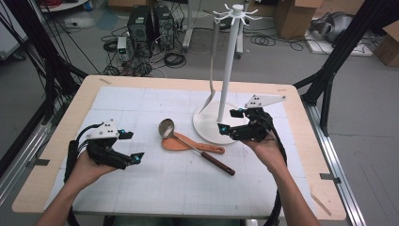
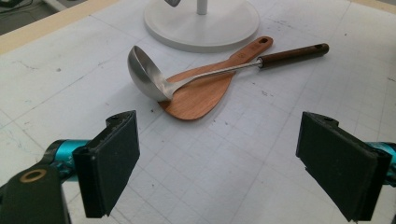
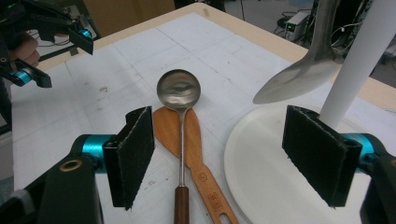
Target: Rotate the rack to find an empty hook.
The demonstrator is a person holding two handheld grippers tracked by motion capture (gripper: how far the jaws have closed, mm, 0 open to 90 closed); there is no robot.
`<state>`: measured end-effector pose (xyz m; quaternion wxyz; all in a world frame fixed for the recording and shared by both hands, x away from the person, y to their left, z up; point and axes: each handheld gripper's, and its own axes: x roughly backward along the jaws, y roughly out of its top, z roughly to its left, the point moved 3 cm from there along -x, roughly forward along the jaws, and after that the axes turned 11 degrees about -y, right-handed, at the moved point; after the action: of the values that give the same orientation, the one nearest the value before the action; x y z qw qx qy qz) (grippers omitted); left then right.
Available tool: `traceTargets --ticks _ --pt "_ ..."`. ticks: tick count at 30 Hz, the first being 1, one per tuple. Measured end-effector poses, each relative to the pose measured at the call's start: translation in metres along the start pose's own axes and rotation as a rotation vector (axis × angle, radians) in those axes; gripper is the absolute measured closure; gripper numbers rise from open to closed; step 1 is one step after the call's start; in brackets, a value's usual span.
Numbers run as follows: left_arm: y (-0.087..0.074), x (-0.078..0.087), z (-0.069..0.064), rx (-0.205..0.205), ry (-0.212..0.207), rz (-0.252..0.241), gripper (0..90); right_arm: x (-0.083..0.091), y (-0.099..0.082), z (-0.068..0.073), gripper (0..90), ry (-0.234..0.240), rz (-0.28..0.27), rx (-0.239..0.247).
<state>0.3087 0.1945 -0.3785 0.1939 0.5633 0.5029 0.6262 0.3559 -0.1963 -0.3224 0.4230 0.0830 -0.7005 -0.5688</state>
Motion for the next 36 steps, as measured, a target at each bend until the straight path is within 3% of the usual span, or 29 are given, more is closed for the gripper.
traceTargets --ticks 15,36 --pt "0.0 0.0 0.001 0.001 0.006 0.001 14.0 -0.008 -0.016 0.002 21.7 -0.008 0.032 0.014" --pt "0.0 0.0 0.0 -0.006 0.001 0.006 14.0 -0.032 -0.068 0.022 21.9 0.02 0.109 0.04"
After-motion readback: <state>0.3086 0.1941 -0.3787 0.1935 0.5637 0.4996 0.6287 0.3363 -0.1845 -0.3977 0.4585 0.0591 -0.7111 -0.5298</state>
